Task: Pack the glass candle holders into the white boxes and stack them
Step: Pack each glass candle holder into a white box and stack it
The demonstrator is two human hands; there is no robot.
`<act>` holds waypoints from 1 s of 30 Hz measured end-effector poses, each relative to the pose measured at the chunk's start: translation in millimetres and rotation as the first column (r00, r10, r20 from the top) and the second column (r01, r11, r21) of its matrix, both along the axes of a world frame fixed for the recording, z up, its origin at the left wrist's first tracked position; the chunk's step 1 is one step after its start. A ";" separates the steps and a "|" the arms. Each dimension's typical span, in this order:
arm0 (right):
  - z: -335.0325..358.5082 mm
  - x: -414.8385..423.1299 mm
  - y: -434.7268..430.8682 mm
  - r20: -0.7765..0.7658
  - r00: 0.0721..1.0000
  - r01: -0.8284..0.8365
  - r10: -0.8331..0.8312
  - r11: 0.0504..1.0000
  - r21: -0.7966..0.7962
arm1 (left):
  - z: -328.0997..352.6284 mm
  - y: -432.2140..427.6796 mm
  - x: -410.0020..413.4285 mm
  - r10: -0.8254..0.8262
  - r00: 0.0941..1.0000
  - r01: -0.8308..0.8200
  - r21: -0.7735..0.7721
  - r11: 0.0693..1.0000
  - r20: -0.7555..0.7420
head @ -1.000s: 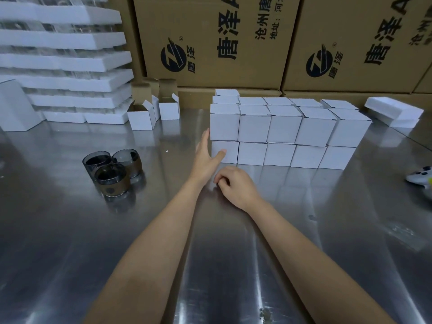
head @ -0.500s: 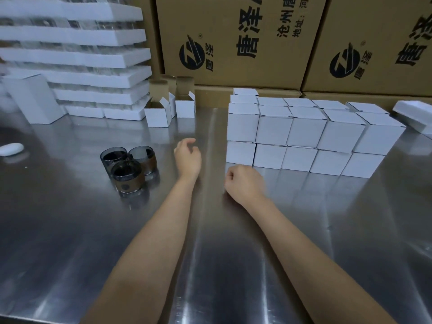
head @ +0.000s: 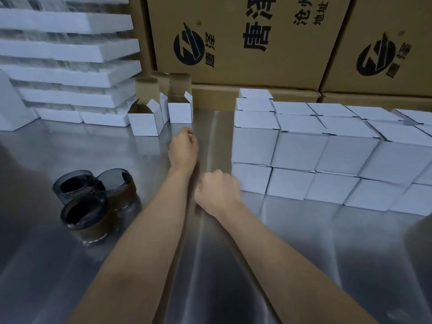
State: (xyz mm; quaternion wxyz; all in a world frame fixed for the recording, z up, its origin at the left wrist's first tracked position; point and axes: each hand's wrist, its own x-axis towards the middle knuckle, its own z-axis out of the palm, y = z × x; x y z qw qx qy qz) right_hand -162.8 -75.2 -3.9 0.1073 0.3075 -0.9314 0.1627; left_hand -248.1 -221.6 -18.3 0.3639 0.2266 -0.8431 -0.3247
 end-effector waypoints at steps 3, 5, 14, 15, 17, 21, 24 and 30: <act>-1.7 -6.2 -5.9 -0.016 0.999 -0.048 0.048 0.999 0.002 | 5.7 -12.9 -32.0 0.032 0.998 -0.032 -0.006 0.999 0.045; -3.3 -6.7 -6.1 -0.024 0.997 -0.072 0.072 0.997 -0.006 | 8.9 -19.4 -53.1 0.070 0.995 -0.070 0.002 0.998 0.074; -5.2 -8.2 -3.5 0.001 0.986 -0.165 0.165 0.984 -0.070 | 18.2 -42.0 -107.1 0.195 0.955 -0.170 -0.124 0.978 0.226; -4.8 -8.3 -2.9 -0.008 0.986 -0.167 0.167 0.983 -0.075 | 18.1 -41.8 -107.9 0.199 0.956 -0.174 -0.129 0.976 0.216; -4.2 -8.4 -2.7 -0.015 0.987 -0.160 0.159 0.984 -0.083 | 18.8 -40.5 -105.2 0.225 0.954 -0.192 -0.173 0.966 0.196; -6.0 -9.2 -2.5 -0.014 0.986 -0.165 0.164 0.980 -0.110 | 17.7 -33.8 -85.3 0.220 0.955 -0.173 -0.231 0.957 0.197; -7.8 -12.8 -3.2 -0.039 0.987 -0.160 0.156 0.980 -0.118 | 15.5 -16.9 -51.3 0.153 0.982 -0.133 -0.174 0.976 0.109; 1.0 -1.8 4.3 -0.160 0.976 -0.181 0.148 0.960 -0.216 | 13.8 40.7 50.7 0.091 0.996 -0.088 -0.119 0.989 0.022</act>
